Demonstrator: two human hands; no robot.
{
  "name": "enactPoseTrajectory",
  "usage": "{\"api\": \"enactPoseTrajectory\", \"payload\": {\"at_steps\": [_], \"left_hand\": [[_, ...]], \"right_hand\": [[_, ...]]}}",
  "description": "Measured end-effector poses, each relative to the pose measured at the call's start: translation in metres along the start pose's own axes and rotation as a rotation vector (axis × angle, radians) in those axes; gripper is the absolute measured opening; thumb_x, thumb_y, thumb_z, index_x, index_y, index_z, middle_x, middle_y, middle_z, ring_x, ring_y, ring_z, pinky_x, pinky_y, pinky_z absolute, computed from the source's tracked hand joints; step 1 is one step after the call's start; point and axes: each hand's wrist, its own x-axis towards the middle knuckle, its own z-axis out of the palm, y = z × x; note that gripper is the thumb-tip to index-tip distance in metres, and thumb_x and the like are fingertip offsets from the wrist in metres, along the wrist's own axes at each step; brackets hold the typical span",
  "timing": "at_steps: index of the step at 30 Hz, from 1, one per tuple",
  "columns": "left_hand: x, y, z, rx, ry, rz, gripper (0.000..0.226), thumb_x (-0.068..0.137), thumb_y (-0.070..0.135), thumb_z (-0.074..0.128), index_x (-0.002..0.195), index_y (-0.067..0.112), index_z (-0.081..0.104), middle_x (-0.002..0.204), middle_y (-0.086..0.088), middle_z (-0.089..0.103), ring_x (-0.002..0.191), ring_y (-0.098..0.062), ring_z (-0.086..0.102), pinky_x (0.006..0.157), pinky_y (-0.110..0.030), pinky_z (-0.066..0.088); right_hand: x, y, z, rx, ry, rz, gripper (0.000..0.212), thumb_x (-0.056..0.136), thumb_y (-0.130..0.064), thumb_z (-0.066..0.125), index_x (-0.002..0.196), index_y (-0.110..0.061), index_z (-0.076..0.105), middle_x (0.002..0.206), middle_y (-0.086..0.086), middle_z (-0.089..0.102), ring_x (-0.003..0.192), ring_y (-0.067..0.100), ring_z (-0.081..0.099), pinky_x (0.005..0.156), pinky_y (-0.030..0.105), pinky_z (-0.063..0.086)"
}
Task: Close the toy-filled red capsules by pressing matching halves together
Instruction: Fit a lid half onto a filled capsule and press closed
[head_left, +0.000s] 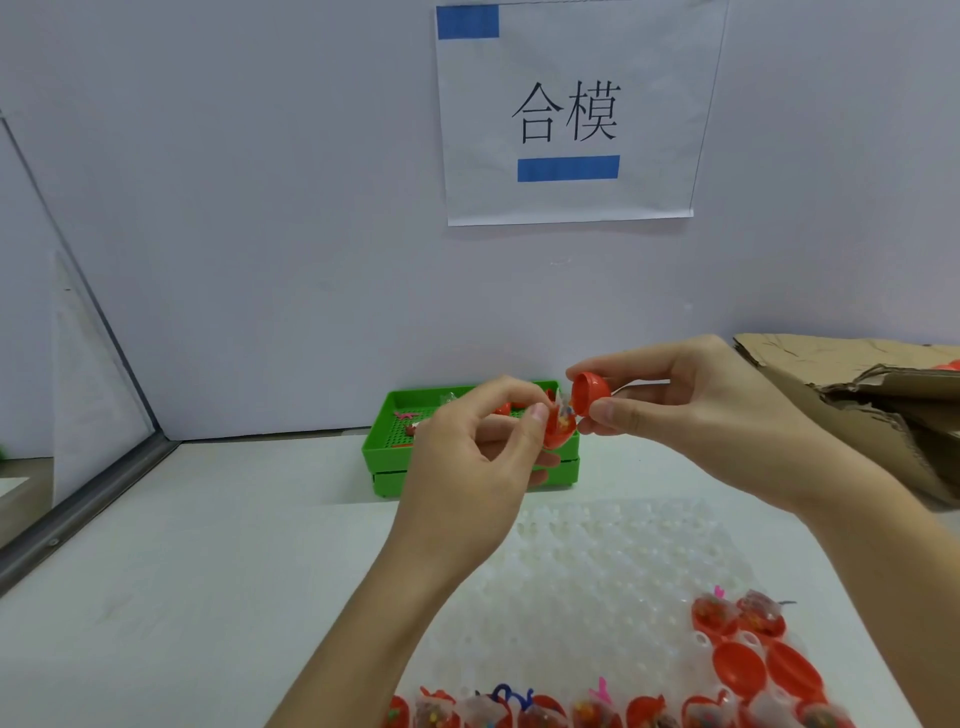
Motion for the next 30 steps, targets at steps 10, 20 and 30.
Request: {"api": "enactPoseTrajectory", "payload": {"at_steps": [10,20,30], "left_hand": [[-0.0019,0.0016,0.0063,-0.034,0.094,0.019,0.016,0.078,0.04,0.071,0.082,0.025,0.073,0.077,0.004,0.076,0.074,-0.013,0.074,0.058,-0.028,0.06],[-0.0024,0.0035,0.006,-0.01,0.11,0.002,0.004,0.085,0.022,0.074,0.083,0.025,0.076,0.087,0.009,0.075,0.071,-0.013,0.072,0.046,-0.026,0.055],[-0.005,0.0067,0.0079,-0.087,0.177,0.034,0.018,0.079,0.02,0.081,0.089,0.028,0.068,0.089,0.011,0.077,0.075,-0.015,0.073,0.051,-0.026,0.058]], "right_hand": [[0.0006,0.0001,0.001,-0.047,-0.02,0.008,0.031,0.085,-0.016,0.075,0.114,-0.026,0.073,0.091,-0.004,0.079,0.095,0.01,0.074,0.096,0.042,0.056],[0.0014,0.0011,0.0022,-0.015,-0.048,-0.017,0.029,0.085,-0.012,0.076,0.108,-0.029,0.075,0.09,-0.003,0.079,0.095,0.009,0.074,0.092,0.035,0.055],[0.001,0.0,0.0037,0.019,-0.057,-0.039,0.031,0.085,-0.009,0.074,0.112,-0.023,0.074,0.089,-0.001,0.079,0.095,0.01,0.074,0.093,0.031,0.057]]}}
